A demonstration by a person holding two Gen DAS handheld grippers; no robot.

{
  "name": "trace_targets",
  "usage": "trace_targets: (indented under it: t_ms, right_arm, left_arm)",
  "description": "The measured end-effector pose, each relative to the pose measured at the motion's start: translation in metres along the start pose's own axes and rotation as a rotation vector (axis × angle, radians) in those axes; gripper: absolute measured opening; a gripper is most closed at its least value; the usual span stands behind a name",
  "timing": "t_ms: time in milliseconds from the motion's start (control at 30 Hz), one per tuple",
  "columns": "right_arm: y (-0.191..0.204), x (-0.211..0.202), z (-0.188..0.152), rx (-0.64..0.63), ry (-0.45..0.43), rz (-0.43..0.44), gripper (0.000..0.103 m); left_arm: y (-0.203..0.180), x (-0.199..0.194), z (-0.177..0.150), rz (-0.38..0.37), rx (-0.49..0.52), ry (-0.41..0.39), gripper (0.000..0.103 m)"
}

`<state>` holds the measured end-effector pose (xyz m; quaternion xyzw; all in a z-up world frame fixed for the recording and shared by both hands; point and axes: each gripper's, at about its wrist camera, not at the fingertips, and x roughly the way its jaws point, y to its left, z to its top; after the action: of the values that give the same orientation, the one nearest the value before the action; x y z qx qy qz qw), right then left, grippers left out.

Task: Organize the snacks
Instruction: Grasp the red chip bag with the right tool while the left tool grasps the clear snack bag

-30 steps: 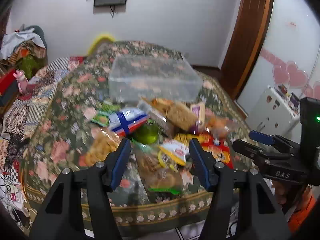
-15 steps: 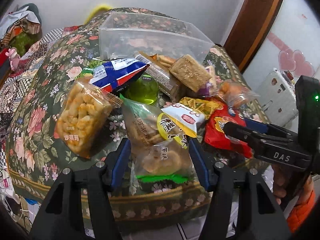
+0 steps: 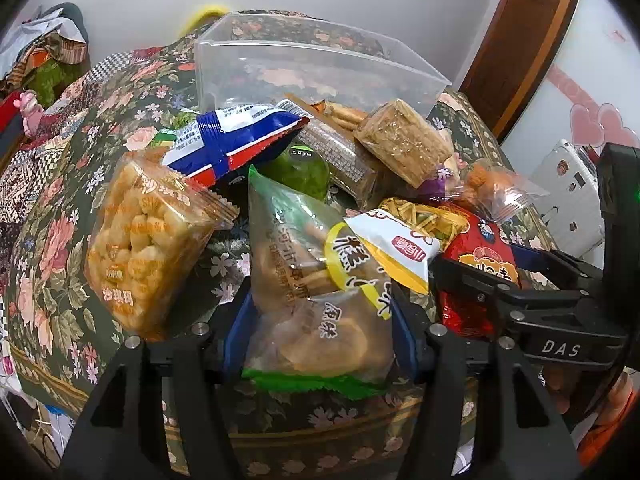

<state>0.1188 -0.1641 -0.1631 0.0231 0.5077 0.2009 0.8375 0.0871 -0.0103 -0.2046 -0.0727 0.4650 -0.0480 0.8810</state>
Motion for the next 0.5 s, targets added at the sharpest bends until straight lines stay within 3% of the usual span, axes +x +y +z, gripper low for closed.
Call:
trace_targets:
  t_ms: [100, 167, 500]
  right_arm:
    - [-0.002, -0.003, -0.003, -0.012, -0.015, -0.018, 0.075]
    - [-0.003, -0.005, -0.002, -0.021, -0.016, -0.019, 0.070]
    - [-0.005, -0.027, -0.006, -0.031, -0.053, 0.018, 0.070]
  left_arm:
    - [0.002, -0.002, 0.001, 0.004, 0.001, -0.007, 0.052]
    - [0.002, -0.005, 0.001, 0.006, -0.002, -0.010, 0.050]
    - [0.003, -0.043, 0.010, 0.008, 0.006, -0.104, 0.044]
